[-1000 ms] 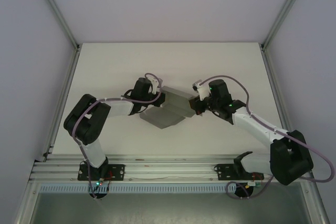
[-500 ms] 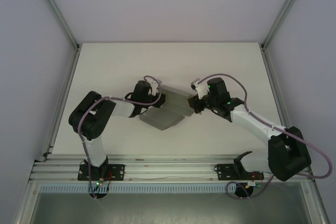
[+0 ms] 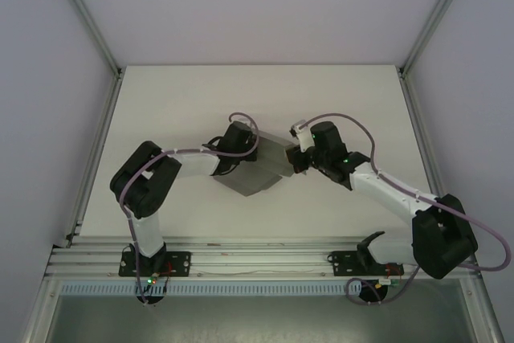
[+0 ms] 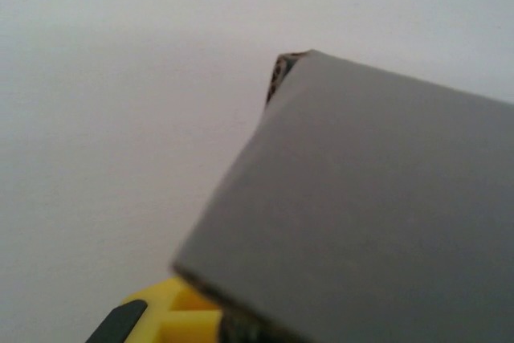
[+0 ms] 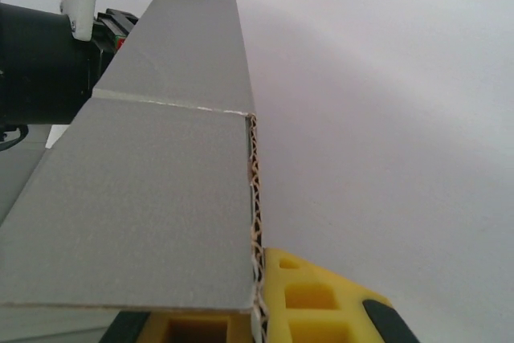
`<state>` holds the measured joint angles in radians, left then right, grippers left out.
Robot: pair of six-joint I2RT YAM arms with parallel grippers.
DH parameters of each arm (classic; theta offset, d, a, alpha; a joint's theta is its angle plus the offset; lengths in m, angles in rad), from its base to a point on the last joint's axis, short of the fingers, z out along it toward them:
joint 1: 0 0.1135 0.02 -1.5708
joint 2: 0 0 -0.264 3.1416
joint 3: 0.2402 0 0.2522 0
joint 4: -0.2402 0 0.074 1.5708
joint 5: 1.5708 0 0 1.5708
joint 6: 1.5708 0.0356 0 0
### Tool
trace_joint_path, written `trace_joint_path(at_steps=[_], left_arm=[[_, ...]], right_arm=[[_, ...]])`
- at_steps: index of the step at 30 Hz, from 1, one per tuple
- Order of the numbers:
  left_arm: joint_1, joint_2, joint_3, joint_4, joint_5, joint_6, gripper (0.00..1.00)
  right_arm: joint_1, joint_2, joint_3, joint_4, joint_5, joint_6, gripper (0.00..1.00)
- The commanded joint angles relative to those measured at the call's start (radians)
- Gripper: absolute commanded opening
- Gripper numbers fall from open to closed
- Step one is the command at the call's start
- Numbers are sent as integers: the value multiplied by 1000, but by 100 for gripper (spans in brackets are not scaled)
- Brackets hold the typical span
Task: Assemble paper box
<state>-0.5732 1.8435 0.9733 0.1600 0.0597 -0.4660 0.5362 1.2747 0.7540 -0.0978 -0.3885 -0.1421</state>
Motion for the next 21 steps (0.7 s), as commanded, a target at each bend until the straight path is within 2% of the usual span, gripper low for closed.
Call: trace_joint_path(at_steps=[1, 3, 8, 9, 15, 21], left_arm=[[59, 59, 28, -231, -294, -164, 0], [59, 86, 35, -229, -274, -168, 0], [61, 19, -69, 10, -110, -61, 0], [64, 3, -81, 32, -75, -51, 4], [70, -93, -127, 147, 72, 11, 41], [82, -164, -148, 193, 141, 40, 51]], right_arm=[[8, -36, -33, -81, 96, 42, 0], [10, -33, -32, -77, 93, 38, 0], [10, -24, -37, -60, 70, 15, 0], [9, -21, -35, -61, 70, 11, 0], [9, -19, -25, -79, 53, -16, 0], [10, -23, -12, -98, 34, -26, 0]])
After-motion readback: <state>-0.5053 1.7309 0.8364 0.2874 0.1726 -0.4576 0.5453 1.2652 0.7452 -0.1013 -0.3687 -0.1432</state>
